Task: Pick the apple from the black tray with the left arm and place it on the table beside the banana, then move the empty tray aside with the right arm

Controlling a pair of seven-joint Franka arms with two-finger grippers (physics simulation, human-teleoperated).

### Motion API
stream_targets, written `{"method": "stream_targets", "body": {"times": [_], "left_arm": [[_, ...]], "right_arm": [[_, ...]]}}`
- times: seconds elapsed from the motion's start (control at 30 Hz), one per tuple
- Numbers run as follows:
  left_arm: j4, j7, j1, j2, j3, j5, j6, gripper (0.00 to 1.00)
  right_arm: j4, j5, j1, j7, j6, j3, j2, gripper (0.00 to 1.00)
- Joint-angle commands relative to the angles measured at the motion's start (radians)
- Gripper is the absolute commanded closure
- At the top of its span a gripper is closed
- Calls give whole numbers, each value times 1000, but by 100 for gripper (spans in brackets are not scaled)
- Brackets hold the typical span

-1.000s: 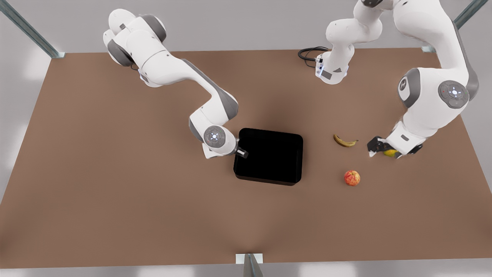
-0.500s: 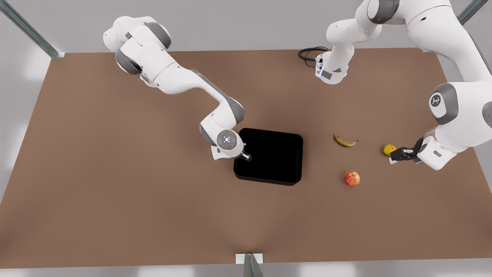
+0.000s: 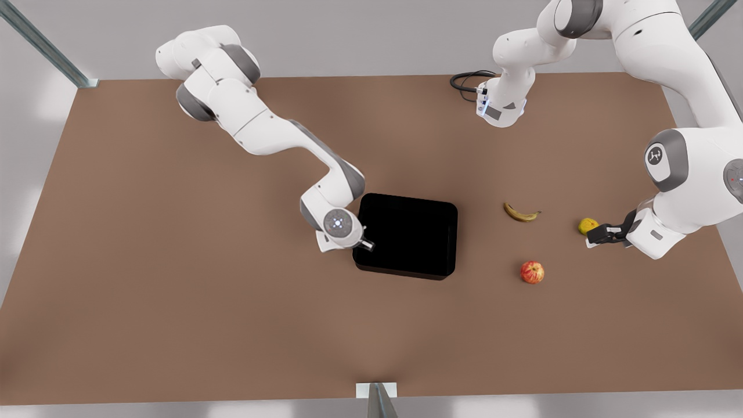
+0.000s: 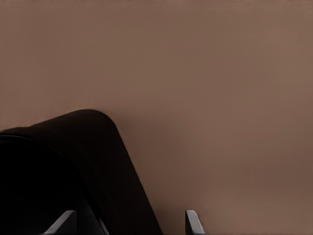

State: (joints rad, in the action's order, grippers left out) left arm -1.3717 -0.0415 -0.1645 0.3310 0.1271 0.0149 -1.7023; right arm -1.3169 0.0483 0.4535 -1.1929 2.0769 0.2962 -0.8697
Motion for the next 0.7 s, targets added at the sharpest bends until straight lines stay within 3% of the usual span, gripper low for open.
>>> {"method": "stream_targets", "body": {"times": [0.0,0.03,0.13,0.23,0.4,0.5,0.67], "left_arm": [[0,-5,-1,-1,0,-1,1,0],[0,-5,-1,-1,0,-1,1,0],[0,-5,0,-1,0,-1,1,0],[0,-3,0,-1,0,-1,1,0],[0,-1,0,-1,0,-3,1,0],[0,-1,0,-1,0,-3,1,0],[0,-1,0,-1,0,-3,1,0]], "right_arm": [[1,-1,-4,156,11,0,0,23],[1,-1,-3,168,11,0,-2,27],[2,1,-1,223,12,3,-2,21],[5,-1,-1,337,12,3,-2,24],[4,-2,-4,415,46,3,-9,50],[5,-1,-4,449,51,3,-20,52],[8,-8,-4,455,68,1,-22,70]]}}
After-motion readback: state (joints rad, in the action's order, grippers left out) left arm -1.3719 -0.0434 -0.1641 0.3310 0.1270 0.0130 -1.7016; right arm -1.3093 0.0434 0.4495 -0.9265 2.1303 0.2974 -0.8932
